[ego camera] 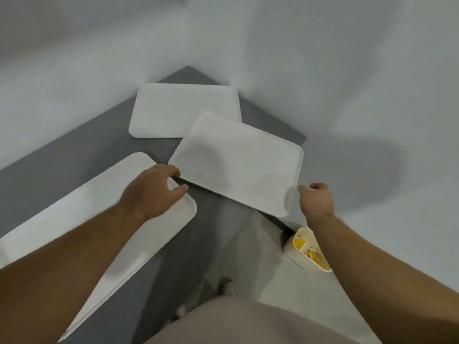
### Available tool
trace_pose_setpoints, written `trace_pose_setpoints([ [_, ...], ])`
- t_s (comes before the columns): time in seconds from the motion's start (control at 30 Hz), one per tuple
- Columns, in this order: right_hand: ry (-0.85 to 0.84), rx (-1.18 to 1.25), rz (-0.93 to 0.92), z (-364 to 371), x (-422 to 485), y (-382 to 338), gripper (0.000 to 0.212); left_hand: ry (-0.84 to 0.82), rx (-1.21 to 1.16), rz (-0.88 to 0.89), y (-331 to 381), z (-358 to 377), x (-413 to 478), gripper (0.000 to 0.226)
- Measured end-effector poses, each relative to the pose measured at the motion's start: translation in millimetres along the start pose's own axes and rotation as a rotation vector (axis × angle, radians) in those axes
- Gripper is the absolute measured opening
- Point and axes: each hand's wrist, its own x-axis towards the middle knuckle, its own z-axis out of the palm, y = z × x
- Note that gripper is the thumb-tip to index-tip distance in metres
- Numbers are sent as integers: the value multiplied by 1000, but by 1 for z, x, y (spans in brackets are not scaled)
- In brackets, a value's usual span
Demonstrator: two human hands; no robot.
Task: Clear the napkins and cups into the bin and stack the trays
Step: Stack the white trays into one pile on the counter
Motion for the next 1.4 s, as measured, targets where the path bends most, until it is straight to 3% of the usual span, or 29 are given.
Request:
trace_pose_setpoints([
  [0.07, -156, 73, 113, 9, 13, 1, 57, -7, 2, -25, 9, 6, 10, 43],
  [0.17, -332, 226, 199, 23, 18, -4, 37, 4, 9, -52, 18, 15, 20, 41],
  [0.23, -323, 270, 193, 33, 20, -6, 29, 14, 1, -69, 21, 21, 24, 39],
  [0.47, -161, 171, 129, 41, 27, -10, 36, 37, 89, -61, 25, 20, 24, 38],
  [0.5, -173, 36, 107, 37, 23, -15, 38, 74, 107, -68, 25, 17, 23, 34],
  [0.53, -171, -320, -68, 35, 20, -11, 40, 114, 112, -93, 24, 14, 22, 31],
  [0.57, -124, -520, -157, 36, 24, -11, 41, 158, 94, -129, 23, 9, 21, 28],
  [0.63, -96, -594, -221, 32, 31, -15, 41, 242, -19, -199, 18, 3, 19, 31],
  [0.67, -92, -437, -193, 36, 27, -24, 40, 289, -95, -258, 10, -5, 13, 34],
  [0.73, -100, 187, -13, 38, 26, -40, 35, 290, -370, -375, 3, -16, 10, 34],
  [0.87, -94, 66, -197, 54, 1, -69, 36, 91, -1164, -602, -22, -44, -11, 54],
  [0.93, -166, 12, -312, 68, -20, -83, 36, 29, -1332, -577, -46, -54, -34, 64],
  [1.03, -284, -53, -458, 95, -52, -96, 39, 114, -1396, -625, -72, -63, -76, 52],
  [1.13, -402, -89, -544, 124, -86, -105, 33, 444, -1101, -760, -93, -58, -112, 20],
  [1.2, -450, -94, -585, 143, -105, -110, 17, 607, -825, -824, -109, -52, -132, 13],
  [1.3, -544, -161, -627, 169, -134, -114, 17, 647, -714, -892, -139, -42, -162, 16],
  [1.4, -602, -254, -666, 189, -158, -117, 28, 556, -524, -950, -167, -32, -183, 18],
])
